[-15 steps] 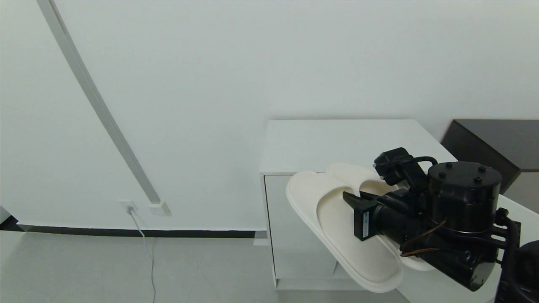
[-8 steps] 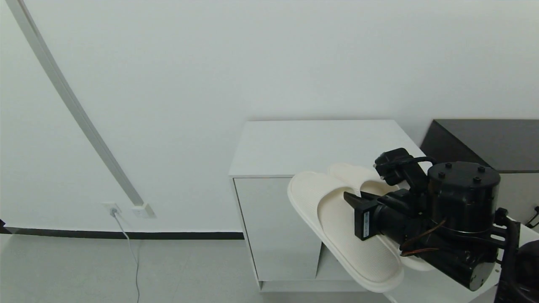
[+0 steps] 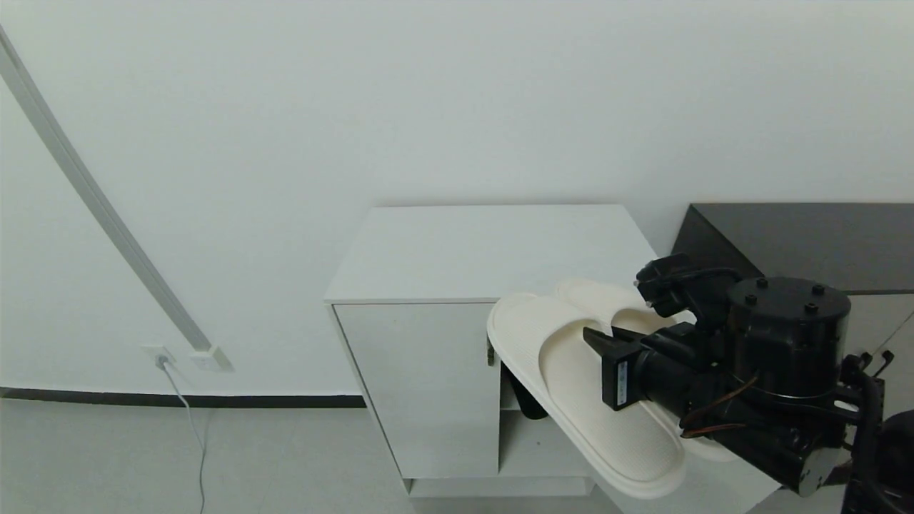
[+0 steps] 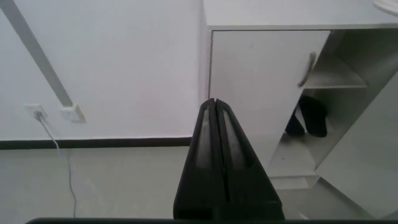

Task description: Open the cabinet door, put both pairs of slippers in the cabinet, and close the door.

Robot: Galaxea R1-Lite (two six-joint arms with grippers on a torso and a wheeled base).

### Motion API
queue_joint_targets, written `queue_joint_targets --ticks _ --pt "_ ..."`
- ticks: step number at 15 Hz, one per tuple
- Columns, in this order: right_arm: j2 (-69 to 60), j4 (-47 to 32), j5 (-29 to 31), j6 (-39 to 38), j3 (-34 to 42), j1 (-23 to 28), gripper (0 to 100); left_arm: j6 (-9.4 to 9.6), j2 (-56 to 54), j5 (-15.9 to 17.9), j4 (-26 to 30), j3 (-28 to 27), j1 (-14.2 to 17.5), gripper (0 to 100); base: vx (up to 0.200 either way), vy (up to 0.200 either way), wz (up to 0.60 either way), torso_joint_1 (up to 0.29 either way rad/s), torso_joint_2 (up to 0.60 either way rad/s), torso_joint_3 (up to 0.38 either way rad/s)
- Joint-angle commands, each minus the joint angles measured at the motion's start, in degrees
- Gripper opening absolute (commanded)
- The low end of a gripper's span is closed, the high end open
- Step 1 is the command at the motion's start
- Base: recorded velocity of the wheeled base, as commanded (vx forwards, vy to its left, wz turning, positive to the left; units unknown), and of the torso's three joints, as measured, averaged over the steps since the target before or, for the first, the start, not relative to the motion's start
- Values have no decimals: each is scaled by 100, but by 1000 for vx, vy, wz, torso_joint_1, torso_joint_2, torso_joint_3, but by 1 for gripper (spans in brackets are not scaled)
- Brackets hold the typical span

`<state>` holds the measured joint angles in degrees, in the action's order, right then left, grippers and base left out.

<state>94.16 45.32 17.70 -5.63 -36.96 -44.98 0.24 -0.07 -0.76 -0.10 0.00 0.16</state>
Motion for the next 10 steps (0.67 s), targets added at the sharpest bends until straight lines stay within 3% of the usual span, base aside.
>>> queue_joint_targets --ticks 1,2,10 --pt "-21 3 -3 1 5 -2 0 2 7 -4 1 0 2 0 0 -200 0 -2 2 2" --pt "-12 11 -3 1 5 -2 0 -7 7 -4 1 0 2 0 0 -200 0 12 2 7" --pt "-12 64 -12 45 93 -2 0 11 7 23 1 0 2 0 0 0 0 0 0 0"
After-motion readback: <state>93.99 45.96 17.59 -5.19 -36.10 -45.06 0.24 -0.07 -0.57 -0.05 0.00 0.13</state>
